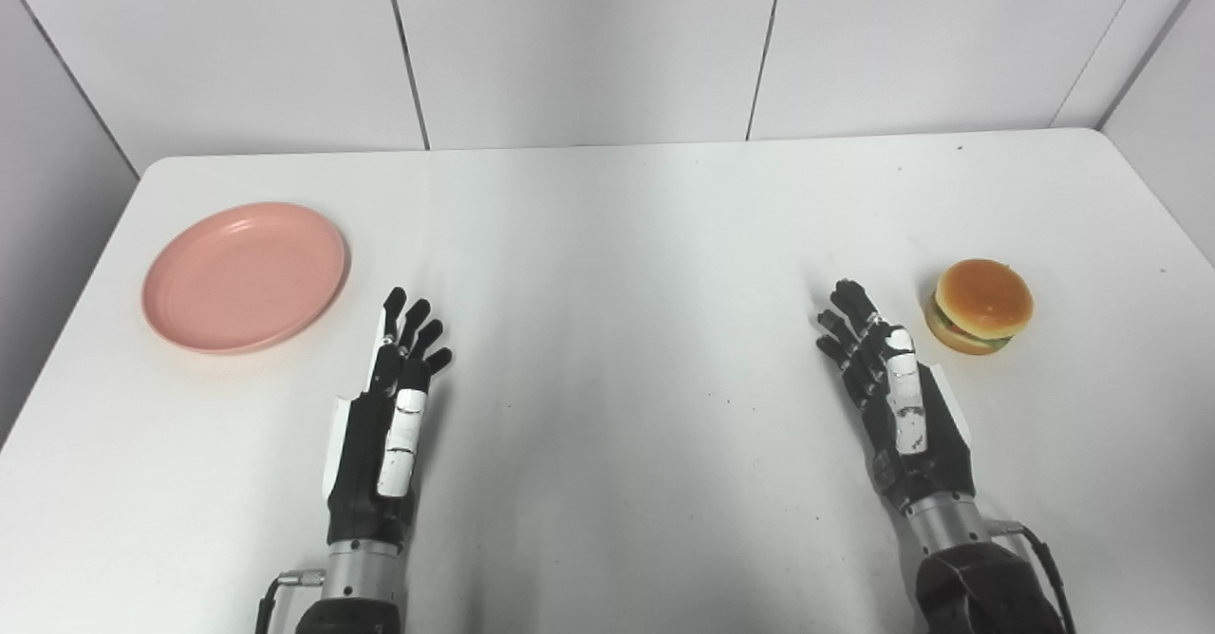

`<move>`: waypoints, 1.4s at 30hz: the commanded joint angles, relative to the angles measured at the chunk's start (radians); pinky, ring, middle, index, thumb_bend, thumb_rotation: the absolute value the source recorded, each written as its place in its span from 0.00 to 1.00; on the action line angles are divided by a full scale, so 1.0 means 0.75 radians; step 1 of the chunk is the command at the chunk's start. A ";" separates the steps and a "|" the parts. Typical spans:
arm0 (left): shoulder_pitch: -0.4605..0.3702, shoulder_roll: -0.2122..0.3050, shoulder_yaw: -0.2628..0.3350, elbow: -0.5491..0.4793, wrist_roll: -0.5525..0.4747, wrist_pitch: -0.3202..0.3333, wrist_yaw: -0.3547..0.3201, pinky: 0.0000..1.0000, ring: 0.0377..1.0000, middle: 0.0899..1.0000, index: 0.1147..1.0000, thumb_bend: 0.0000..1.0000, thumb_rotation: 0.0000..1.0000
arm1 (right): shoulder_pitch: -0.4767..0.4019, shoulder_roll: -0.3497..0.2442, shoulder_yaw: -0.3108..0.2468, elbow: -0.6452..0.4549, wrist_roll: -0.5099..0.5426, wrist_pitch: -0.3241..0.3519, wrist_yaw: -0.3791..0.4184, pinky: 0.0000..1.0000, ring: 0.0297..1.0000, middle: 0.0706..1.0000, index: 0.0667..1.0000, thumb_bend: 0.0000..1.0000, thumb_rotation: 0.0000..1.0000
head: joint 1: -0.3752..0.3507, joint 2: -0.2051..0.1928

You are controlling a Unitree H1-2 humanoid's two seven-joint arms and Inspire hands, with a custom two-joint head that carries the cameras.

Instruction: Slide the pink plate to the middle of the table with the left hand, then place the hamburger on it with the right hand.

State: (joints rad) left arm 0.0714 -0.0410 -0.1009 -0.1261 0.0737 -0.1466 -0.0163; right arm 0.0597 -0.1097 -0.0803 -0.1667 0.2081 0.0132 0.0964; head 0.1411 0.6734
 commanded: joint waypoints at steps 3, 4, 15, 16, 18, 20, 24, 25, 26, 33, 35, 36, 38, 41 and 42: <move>-0.017 0.013 0.002 -0.025 0.008 -0.037 -0.002 0.87 0.93 0.96 1.00 0.75 0.95 | -0.013 -0.023 0.038 0.000 -0.075 -0.136 0.038 0.92 0.92 0.94 0.92 0.88 1.00 | -0.005 0.001; -0.017 0.015 0.002 -0.026 0.008 -0.034 -0.003 0.87 0.93 0.96 1.00 0.75 0.95 | -0.014 -0.031 0.047 0.006 -0.098 -0.156 0.041 0.91 0.92 0.94 0.92 0.88 1.00 | -0.007 0.001; -0.020 0.015 0.003 -0.020 0.006 -0.035 -0.001 0.87 0.92 0.96 1.00 0.74 0.94 | -0.015 -0.045 0.067 0.001 -0.107 -0.161 0.071 0.91 0.92 0.92 0.90 0.93 1.00 | -0.006 0.000; -0.020 0.016 0.002 -0.019 0.009 -0.034 -0.001 0.87 0.92 0.96 1.00 0.75 0.94 | -0.016 -0.043 0.065 0.004 -0.101 -0.163 0.071 0.91 0.92 0.92 0.90 0.93 1.00 | -0.005 0.000; -0.021 0.016 0.001 -0.018 0.012 -0.034 -0.001 0.87 0.92 0.96 1.00 0.75 0.94 | -0.017 -0.042 0.061 0.010 -0.094 -0.167 0.069 0.90 0.92 0.92 0.91 0.92 1.00 | -0.005 0.001; -0.021 0.016 0.001 -0.018 0.011 -0.034 -0.003 0.87 0.92 0.96 1.00 0.75 0.94 | -0.018 -0.043 0.059 0.014 -0.091 -0.169 0.068 0.90 0.92 0.92 0.91 0.91 1.00 | -0.005 0.002; -0.020 0.014 -0.001 -0.024 0.012 -0.026 -0.003 0.86 0.93 0.97 1.00 0.75 0.94 | -0.016 -0.043 0.057 0.011 -0.091 -0.164 0.064 0.90 0.92 0.93 0.91 0.90 1.00 | -0.003 0.002; -0.020 0.014 -0.001 -0.025 0.012 -0.025 -0.003 0.86 0.93 0.97 1.00 0.75 0.94 | -0.016 -0.042 0.056 0.013 -0.090 -0.164 0.064 0.90 0.92 0.93 0.91 0.90 1.00 | -0.003 0.002; -0.020 0.014 -0.001 -0.025 0.012 -0.024 -0.003 0.86 0.93 0.96 1.00 0.75 0.94 | -0.016 -0.041 0.054 0.015 -0.088 -0.164 0.062 0.90 0.92 0.93 0.91 0.90 1.00 | -0.003 0.002; -0.020 0.013 -0.001 -0.008 0.014 -0.037 0.000 0.87 0.93 0.97 1.00 0.74 0.95 | -0.017 -0.029 0.045 0.032 -0.065 -0.165 0.061 0.91 0.92 0.94 0.92 0.88 1.00 | 0.017 -0.032; -0.021 0.012 -0.004 0.011 0.025 -0.056 0.005 0.87 0.92 0.97 1.00 0.74 0.95 | -0.017 -0.029 0.043 0.046 -0.063 -0.172 0.063 0.91 0.93 0.94 0.92 0.88 1.00 | 0.037 -0.055; -0.022 0.011 -0.006 0.019 0.032 -0.065 0.008 0.86 0.92 0.96 1.00 0.73 0.95 | -0.018 -0.029 0.042 0.052 -0.061 -0.176 0.065 0.92 0.93 0.94 0.92 0.88 1.00 | 0.037 -0.055; -0.025 0.001 -0.012 0.051 0.050 -0.093 0.019 0.85 0.91 0.96 1.00 0.73 0.95 | -0.019 -0.037 0.037 0.080 -0.050 -0.196 0.078 0.93 0.93 0.95 0.93 0.87 1.00 | 0.079 -0.096; -0.031 -0.015 -0.020 0.101 0.068 -0.139 0.032 0.84 0.91 0.96 1.00 0.72 0.95 | -0.023 -0.049 0.028 0.125 -0.025 -0.231 0.097 0.95 0.94 0.95 0.93 0.86 1.00 | 0.121 -0.135; -0.034 -0.020 -0.023 0.123 0.074 -0.158 0.035 0.84 0.90 0.96 1.00 0.70 0.95 | -0.026 -0.054 0.025 0.145 -0.019 -0.248 0.103 0.95 0.94 0.95 0.93 0.85 1.00 | 0.146 -0.159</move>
State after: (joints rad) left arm 0.0579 -0.0424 -0.1053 -0.0809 0.1192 -0.2111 -0.0045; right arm 0.0379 -0.1423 -0.0531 -0.1016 0.1804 -0.1144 0.1572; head 0.2331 0.5723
